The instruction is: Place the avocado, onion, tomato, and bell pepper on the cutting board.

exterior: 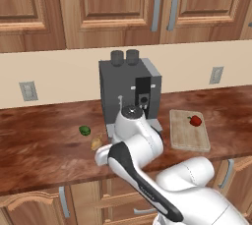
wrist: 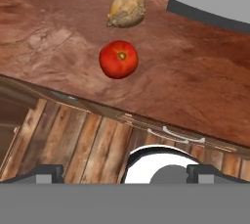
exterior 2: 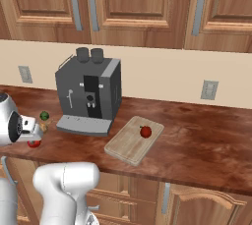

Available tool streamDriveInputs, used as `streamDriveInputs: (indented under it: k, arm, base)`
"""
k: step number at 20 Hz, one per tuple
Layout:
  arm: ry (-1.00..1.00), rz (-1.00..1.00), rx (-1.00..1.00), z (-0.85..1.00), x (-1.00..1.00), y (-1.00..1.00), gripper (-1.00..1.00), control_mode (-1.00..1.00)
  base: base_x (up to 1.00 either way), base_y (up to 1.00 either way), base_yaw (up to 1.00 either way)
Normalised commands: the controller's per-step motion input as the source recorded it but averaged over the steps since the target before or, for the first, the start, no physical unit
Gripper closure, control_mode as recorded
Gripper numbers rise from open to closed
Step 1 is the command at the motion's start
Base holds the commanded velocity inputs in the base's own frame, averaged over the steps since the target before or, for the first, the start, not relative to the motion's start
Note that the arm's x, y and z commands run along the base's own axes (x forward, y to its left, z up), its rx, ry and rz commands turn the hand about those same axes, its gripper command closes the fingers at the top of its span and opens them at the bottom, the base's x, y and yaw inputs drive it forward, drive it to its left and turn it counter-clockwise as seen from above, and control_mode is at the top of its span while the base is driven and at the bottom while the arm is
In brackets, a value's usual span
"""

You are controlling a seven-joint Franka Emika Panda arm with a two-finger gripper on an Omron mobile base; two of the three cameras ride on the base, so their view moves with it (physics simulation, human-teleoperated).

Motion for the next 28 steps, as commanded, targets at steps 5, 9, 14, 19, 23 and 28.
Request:
streamDriveInputs:
  k: [5, 9, 14, 19, 23, 28]
  arm:
    - [0.05, 0.0, 0.0, -0.13, 0.17, 0.08, -1.0, -1.0]
    - [0.05, 0.0, 0.0, -0.18, 0.2, 0.07, -1.0, -1.0]
    - [0.06, 0.0, 0.0, -0.25, 0.17, 0.01, -1.0, -1.0]
    - [0.05, 0.0, 0.0, -0.26, 0.07, 0.02, -1.0, -1.0]
    - [0.02, 0.0, 0.0, -0.23, 0.04, 0.09, -1.0, -1.0]
    - [0.01, 0.0, 0.0, -0.19, 0.07, 0.14, -1.0, -1.0]
  base:
    - [0.0, 0.0, 0.0]
    - [0.0, 0.0, 0.0]
    - [0.0, 0.0, 0.0]
    - [0.0, 0.0, 0.0]
    - [0.0, 0.0, 0.0]
    - [0.0, 0.0, 0.0]
